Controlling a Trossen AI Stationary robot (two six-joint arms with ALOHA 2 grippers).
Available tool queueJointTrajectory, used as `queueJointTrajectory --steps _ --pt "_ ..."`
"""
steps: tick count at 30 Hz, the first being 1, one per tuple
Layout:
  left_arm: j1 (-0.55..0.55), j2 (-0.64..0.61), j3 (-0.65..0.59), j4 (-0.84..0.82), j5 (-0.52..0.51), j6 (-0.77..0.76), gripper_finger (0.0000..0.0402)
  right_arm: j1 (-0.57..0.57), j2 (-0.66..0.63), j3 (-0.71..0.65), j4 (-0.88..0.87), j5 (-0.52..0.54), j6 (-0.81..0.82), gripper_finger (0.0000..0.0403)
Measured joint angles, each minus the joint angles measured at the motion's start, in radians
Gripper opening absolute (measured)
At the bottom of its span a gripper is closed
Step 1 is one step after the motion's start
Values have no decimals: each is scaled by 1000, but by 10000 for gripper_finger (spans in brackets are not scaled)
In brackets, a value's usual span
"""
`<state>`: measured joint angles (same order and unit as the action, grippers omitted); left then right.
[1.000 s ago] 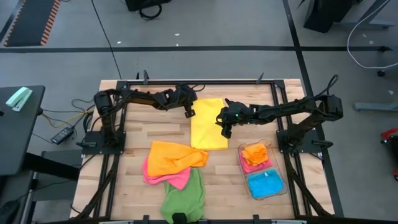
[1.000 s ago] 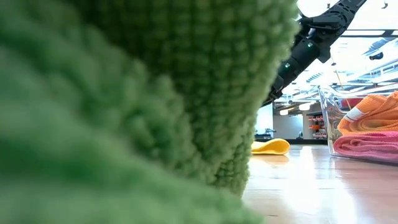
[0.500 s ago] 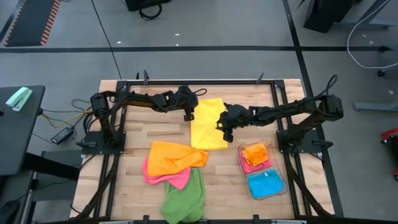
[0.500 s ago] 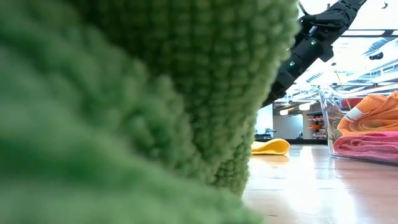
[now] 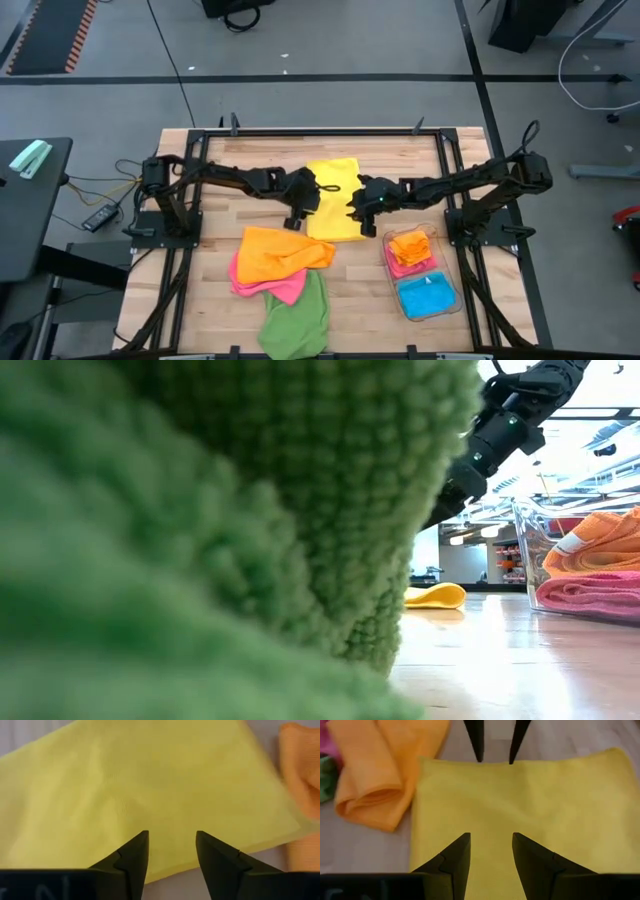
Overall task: Fold microfiber towels
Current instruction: Fold the yellow towel
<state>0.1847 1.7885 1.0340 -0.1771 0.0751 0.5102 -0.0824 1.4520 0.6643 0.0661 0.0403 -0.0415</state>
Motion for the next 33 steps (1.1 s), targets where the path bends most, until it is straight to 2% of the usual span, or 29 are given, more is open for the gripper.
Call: queueJointTrajectory --steps 3,7,10,15,22,25,33 --pt "-16 0 0 0 -17 0 167 7 1 0 6 67 38 154" --pt "0 0 0 10 -144 -41 165 -30 2 0 4 197 145 154" --pt "36 -1 0 9 -191 -61 166 -89 2 0 1 239 231 155" --pt "78 -30 0 8 -194 -81 162 -217 2 29 -59 232 255 168" --pt "83 -76 0 8 -193 -80 146 -390 21 80 -110 127 280 217" --pt "82 -78 0 18 -183 -79 139 -444 87 143 -159 69 309 238" --pt "84 -76 0 -18 -179 -80 125 -510 319 413 -392 40 331 268"
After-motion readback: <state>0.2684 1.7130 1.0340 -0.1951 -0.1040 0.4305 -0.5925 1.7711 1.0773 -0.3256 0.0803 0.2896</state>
